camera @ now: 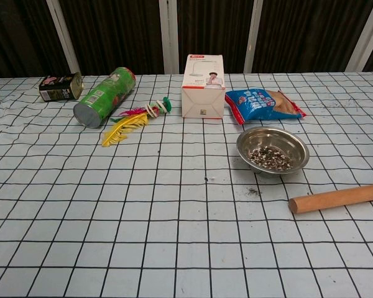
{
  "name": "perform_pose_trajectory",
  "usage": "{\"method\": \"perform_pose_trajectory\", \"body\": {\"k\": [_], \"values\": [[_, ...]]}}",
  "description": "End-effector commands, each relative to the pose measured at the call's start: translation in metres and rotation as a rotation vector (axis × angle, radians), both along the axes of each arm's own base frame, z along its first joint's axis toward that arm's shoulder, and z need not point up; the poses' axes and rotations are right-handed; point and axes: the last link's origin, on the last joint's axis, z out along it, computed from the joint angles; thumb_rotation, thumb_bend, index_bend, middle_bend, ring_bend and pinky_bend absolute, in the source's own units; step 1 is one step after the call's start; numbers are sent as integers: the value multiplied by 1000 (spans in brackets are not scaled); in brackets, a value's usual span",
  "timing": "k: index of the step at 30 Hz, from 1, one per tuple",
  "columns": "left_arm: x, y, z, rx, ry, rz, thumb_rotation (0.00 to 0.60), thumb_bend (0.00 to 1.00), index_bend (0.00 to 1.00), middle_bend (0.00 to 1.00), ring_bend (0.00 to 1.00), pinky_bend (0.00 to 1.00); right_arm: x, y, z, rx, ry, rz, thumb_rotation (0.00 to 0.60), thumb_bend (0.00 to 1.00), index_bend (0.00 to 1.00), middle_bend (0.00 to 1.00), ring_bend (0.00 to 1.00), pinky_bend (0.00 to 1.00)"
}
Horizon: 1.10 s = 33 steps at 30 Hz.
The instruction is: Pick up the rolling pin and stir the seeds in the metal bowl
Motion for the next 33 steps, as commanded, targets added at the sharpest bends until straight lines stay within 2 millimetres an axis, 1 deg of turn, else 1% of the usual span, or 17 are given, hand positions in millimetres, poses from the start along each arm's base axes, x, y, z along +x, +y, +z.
{"method": "perform_pose_trajectory", "body": {"k": [1, 17, 21, 23, 27, 29, 30, 33], "values": [[0, 0, 0, 0, 0, 0, 600, 200, 35, 0, 0, 0, 0, -1, 0, -1, -1, 1, 600, 286, 0, 0, 0, 0], [-2, 0, 0, 3, 4, 6, 600, 201, 35, 0, 0, 0, 1, 0, -2, 4, -2, 3, 600, 286, 0, 0, 0, 0], [-2, 0, 0, 2, 3, 7, 600, 200, 35, 0, 0, 0, 5, -1, -4, 16, 4, 39, 600, 286, 3, 9, 0, 0], [-2, 0, 0, 1, 3, 8, 600, 200, 35, 0, 0, 0, 7, -2, -5, 27, 15, 68, 600, 286, 41, 55, 25, 21], [-1, 1, 0, -2, 4, 6, 600, 200, 35, 0, 0, 0, 11, -4, -15, 67, 54, 143, 600, 286, 219, 248, 229, 187], [-1, 0, 0, 0, 5, 8, 600, 200, 35, 0, 0, 0, 15, -1, -33, 156, 90, 205, 600, 286, 244, 277, 255, 212], [-2, 0, 0, 0, 5, 8, 600, 200, 35, 0, 0, 0, 16, -1, -34, 161, 92, 210, 600, 286, 245, 282, 259, 213], [-2, 0, 0, 0, 4, 8, 600, 201, 35, 0, 0, 0, 20, 0, -47, 205, 103, 246, 600, 285, 245, 285, 259, 213]]}}
